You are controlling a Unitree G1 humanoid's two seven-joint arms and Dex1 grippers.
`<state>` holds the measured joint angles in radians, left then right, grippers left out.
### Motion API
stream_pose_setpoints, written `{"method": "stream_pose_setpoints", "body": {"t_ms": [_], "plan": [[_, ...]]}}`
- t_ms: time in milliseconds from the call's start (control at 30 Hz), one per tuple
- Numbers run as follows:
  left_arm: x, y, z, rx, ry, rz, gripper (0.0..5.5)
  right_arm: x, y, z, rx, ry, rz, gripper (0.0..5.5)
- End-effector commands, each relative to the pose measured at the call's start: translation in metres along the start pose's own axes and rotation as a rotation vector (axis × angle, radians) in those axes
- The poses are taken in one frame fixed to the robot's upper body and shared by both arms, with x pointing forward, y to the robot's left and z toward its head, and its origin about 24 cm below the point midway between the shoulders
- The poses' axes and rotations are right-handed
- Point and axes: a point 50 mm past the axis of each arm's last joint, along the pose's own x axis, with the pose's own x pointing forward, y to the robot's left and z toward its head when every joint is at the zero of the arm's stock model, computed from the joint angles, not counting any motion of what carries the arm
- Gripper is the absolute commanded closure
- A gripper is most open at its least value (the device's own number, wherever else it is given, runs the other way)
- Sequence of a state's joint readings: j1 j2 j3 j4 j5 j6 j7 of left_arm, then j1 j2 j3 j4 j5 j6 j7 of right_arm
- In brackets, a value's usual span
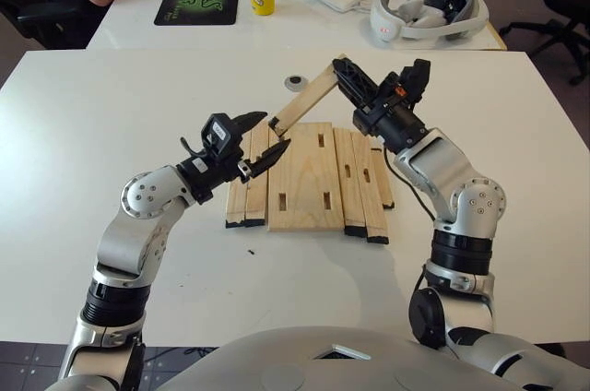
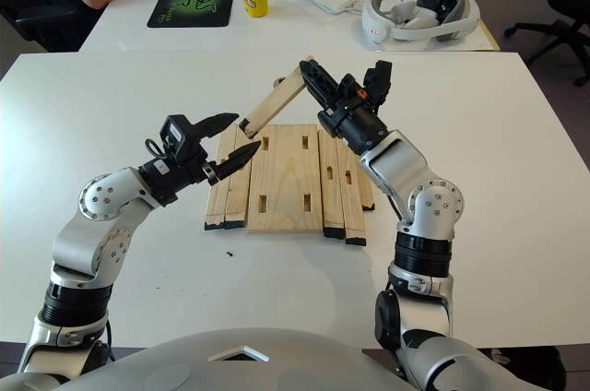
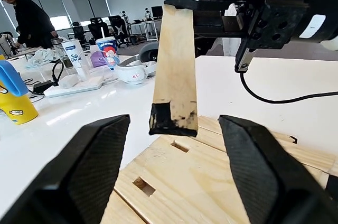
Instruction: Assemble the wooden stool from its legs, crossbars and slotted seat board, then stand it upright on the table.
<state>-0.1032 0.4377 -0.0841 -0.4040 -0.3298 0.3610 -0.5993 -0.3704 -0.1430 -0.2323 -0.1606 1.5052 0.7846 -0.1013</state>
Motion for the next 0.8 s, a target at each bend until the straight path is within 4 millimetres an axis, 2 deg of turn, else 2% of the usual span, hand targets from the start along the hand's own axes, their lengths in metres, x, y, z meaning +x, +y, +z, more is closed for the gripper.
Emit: {"method": "stream_pose_setpoints", "body": {"t_ms": [33, 100, 167, 300, 433, 600, 800], "plan": [[-0.01, 0.014, -0.013, -0.027, 0.049, 0.113, 2.31, -0.016, 0.007, 0.053, -0.222, -0.176, -0.055, 5.04], [-0.013, 0.019, -0.014, -0.053, 0.036, 0.167, 2.31, -0.021, 0.011, 0.067, -0.294, -0.214, -0.07, 5.04], [-0.017, 0.025, -0.016, -0.086, 0.027, 0.24, 2.31, -0.025, 0.014, 0.072, -0.379, -0.21, -0.089, 5.04], [-0.025, 0.035, -0.024, -0.152, 0.025, 0.398, 2.87, -0.029, 0.023, 0.057, -0.599, -0.143, -0.136, 5.04], [-0.036, 0.042, -0.035, -0.233, 0.035, 0.572, 3.51, -0.039, 0.022, 0.04, -0.804, -0.135, -0.278, 5.04], [-0.043, 0.042, -0.049, -0.259, 0.088, 0.657, 4.24, -0.053, 0.014, 0.013, -0.864, -0.102, -0.362, 5.05], [-0.047, 0.041, -0.057, -0.254, 0.136, 0.691, 5.2, -0.057, 0.007, -0.003, -0.835, -0.08, -0.406, 5.05]]}}
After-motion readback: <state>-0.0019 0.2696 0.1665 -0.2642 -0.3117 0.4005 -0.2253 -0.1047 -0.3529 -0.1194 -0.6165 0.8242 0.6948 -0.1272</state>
